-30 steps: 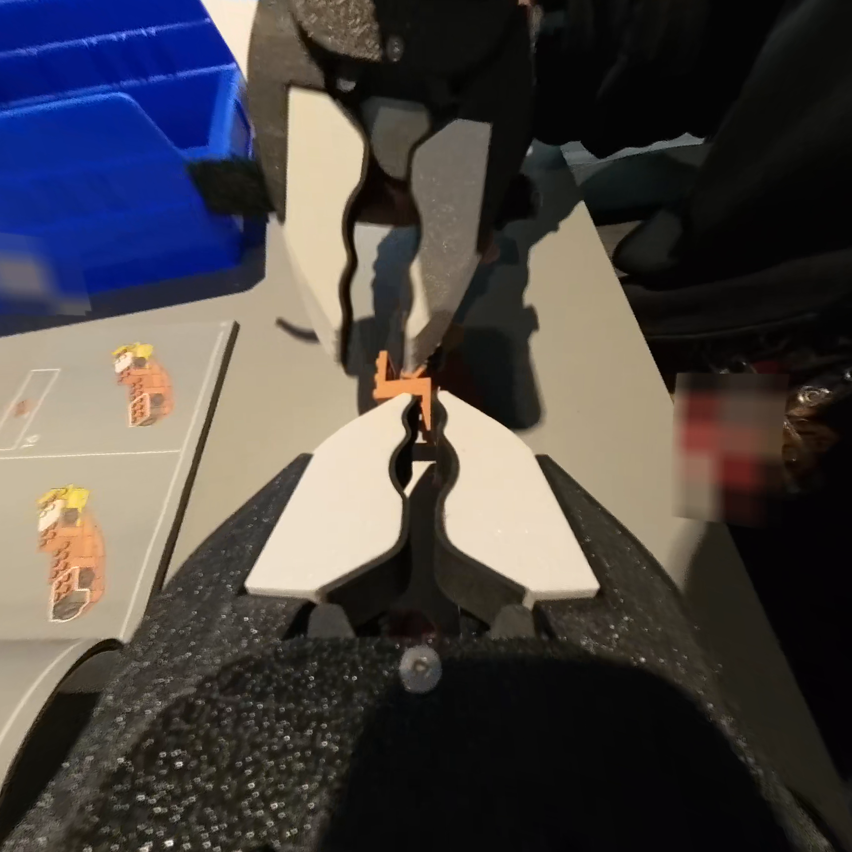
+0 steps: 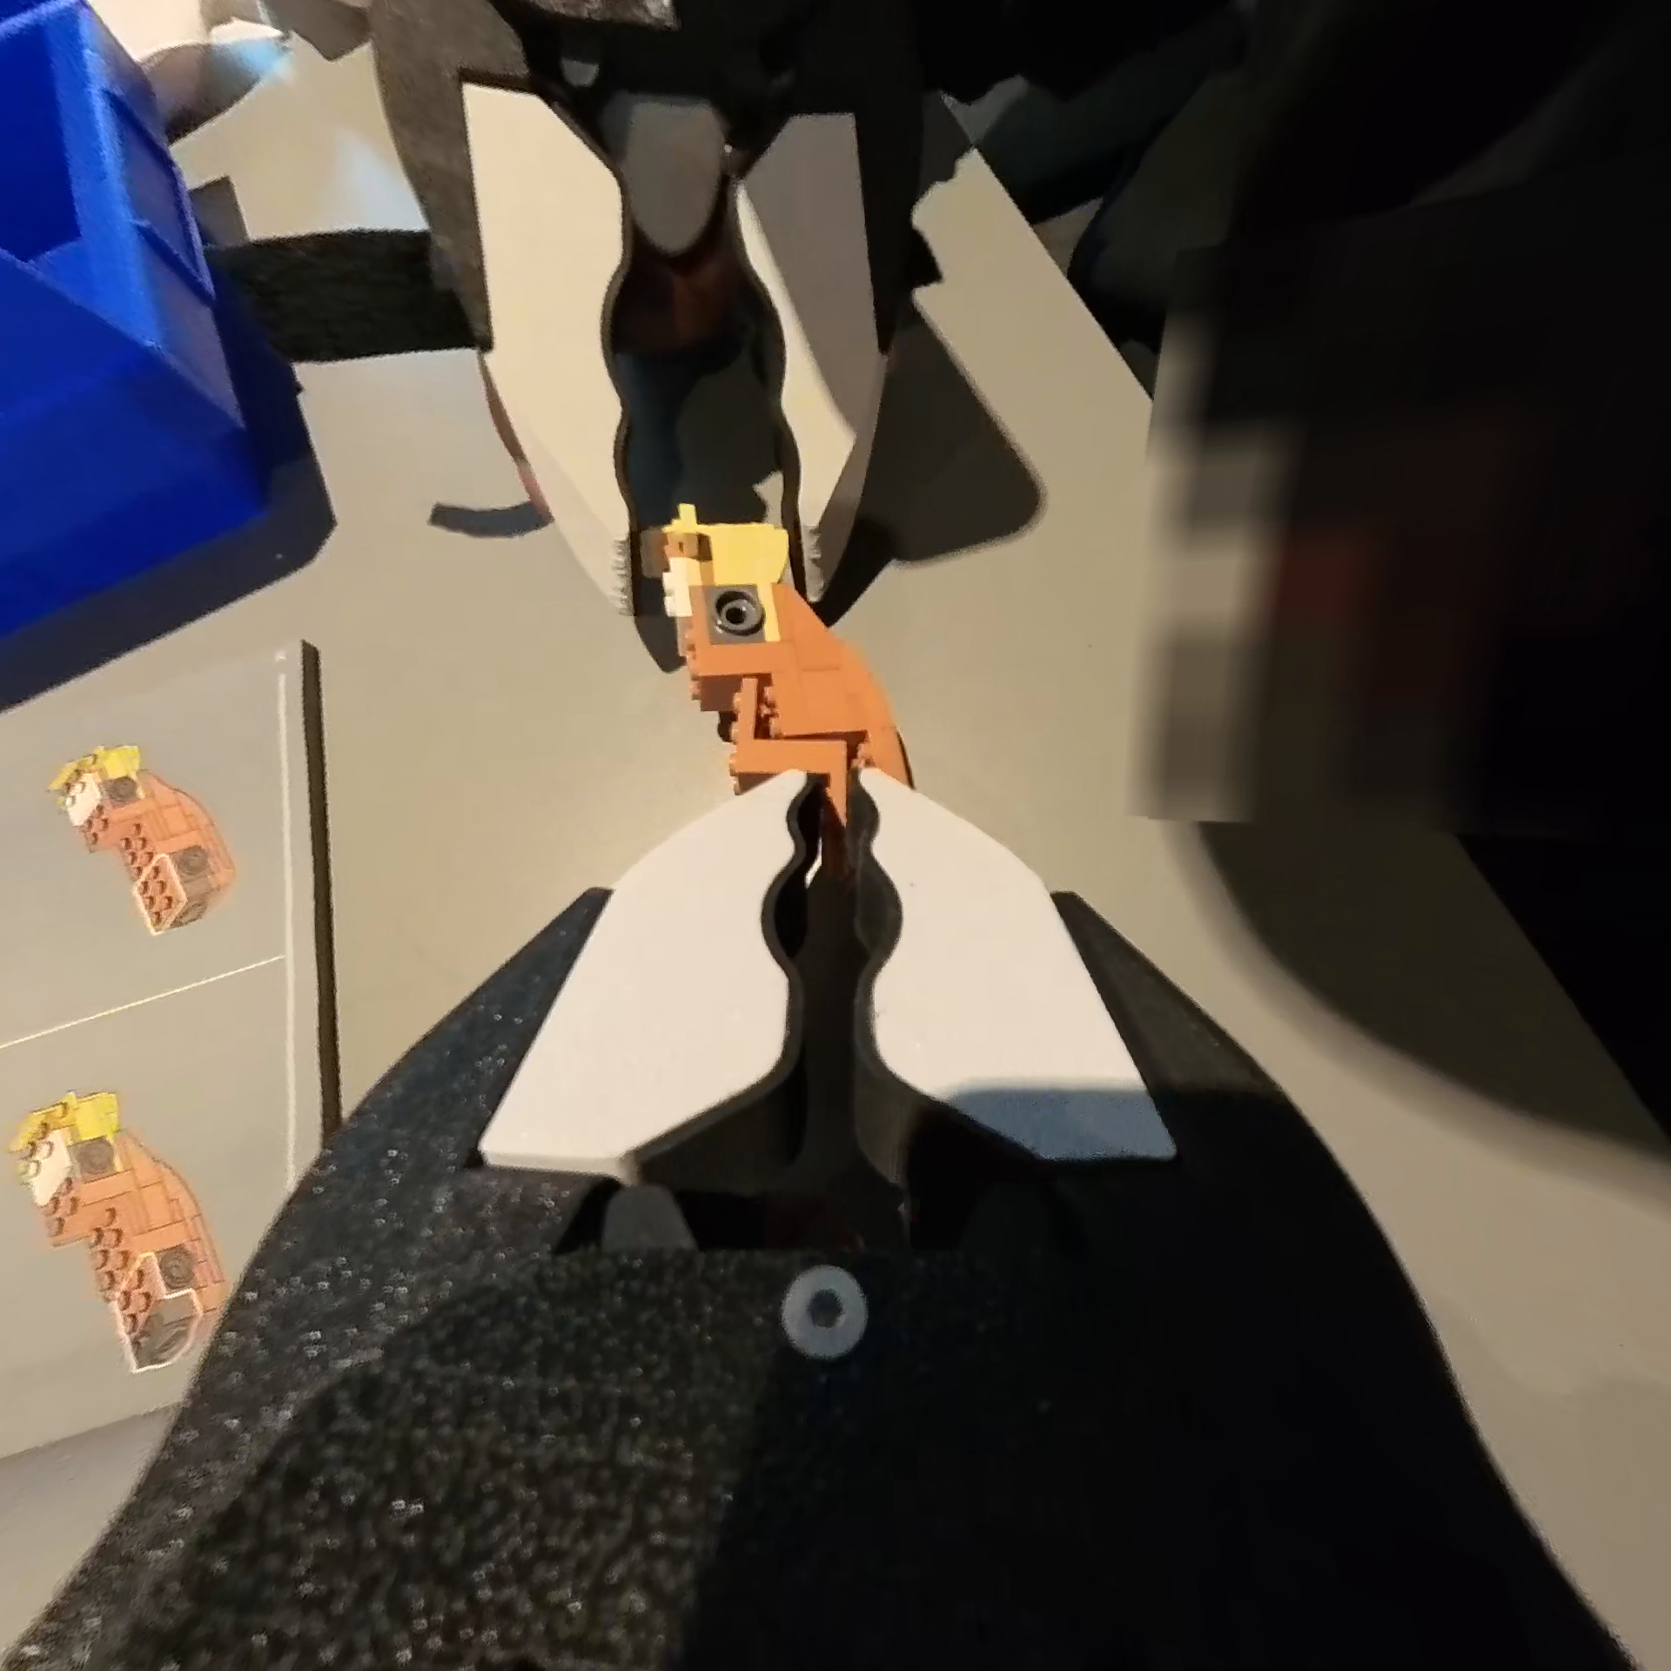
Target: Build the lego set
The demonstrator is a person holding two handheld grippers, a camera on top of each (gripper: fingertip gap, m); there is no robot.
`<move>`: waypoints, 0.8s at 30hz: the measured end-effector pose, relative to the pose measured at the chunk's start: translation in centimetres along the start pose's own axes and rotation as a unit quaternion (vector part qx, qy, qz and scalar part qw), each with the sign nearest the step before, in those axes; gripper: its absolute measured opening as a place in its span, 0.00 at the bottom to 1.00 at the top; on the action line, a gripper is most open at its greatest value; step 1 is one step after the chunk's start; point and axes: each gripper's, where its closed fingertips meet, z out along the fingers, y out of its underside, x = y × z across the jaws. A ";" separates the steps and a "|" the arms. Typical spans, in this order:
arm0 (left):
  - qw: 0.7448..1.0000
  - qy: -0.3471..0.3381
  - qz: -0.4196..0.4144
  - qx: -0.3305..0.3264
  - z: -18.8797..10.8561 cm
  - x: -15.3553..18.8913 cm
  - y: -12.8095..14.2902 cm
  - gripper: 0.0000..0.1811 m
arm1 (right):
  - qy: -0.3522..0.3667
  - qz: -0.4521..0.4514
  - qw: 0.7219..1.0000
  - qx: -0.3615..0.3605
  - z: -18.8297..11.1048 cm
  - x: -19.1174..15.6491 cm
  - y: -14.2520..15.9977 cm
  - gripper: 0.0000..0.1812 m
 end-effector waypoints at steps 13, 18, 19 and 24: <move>0.999 0.022 0.035 -0.021 0.6 1.0 -0.1 0.05 | 0.030 -0.105 0.993 0.041 -0.2 0.4 -0.6 0.22; 0.999 0.048 0.011 -0.014 0.5 1.7 -0.4 0.06 | 0.085 -0.230 0.968 0.055 -0.3 0.7 -1.0 0.22; 0.999 0.053 0.007 -0.012 0.5 1.9 -0.4 0.07 | 0.097 -0.260 0.959 0.056 -0.4 0.7 -1.1 0.22; 0.998 0.060 0.000 -0.005 0.8 2.5 -0.8 0.07 | 0.133 -0.377 0.915 0.063 -1.0 0.7 -1.7 0.22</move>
